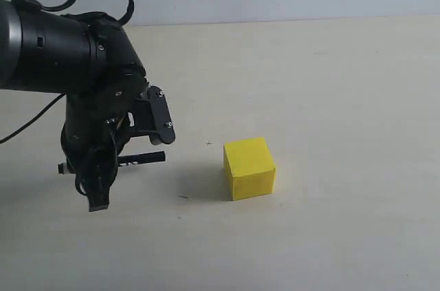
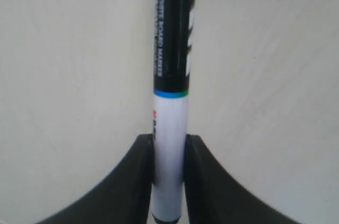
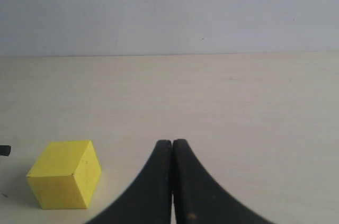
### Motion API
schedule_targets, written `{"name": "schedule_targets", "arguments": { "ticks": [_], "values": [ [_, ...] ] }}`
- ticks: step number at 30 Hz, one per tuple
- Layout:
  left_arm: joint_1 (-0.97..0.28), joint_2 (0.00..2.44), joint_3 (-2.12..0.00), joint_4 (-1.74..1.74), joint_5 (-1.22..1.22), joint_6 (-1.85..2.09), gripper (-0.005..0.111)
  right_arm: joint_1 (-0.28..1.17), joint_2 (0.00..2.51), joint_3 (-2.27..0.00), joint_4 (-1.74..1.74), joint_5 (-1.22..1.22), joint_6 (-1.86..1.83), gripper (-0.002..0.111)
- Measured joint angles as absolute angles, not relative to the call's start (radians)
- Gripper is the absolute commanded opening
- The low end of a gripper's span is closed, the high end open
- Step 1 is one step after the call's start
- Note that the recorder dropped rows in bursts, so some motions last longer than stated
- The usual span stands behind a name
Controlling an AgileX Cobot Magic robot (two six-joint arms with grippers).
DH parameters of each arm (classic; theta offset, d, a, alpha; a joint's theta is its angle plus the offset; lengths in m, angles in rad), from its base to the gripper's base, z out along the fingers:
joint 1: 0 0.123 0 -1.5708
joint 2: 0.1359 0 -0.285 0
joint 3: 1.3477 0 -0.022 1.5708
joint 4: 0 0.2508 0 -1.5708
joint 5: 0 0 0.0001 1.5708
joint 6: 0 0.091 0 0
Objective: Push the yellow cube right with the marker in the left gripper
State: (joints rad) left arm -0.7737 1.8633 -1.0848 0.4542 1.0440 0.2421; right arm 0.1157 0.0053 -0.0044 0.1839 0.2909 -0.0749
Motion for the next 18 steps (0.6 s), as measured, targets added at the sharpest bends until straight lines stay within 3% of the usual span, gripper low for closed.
{"name": "schedule_targets", "arguments": {
  "ticks": [18],
  "values": [
    [-0.768,1.863,-1.085,0.4,1.04,0.256,0.0,0.116,0.005,-0.004,0.184,0.291,-0.075,0.0]
  ]
}}
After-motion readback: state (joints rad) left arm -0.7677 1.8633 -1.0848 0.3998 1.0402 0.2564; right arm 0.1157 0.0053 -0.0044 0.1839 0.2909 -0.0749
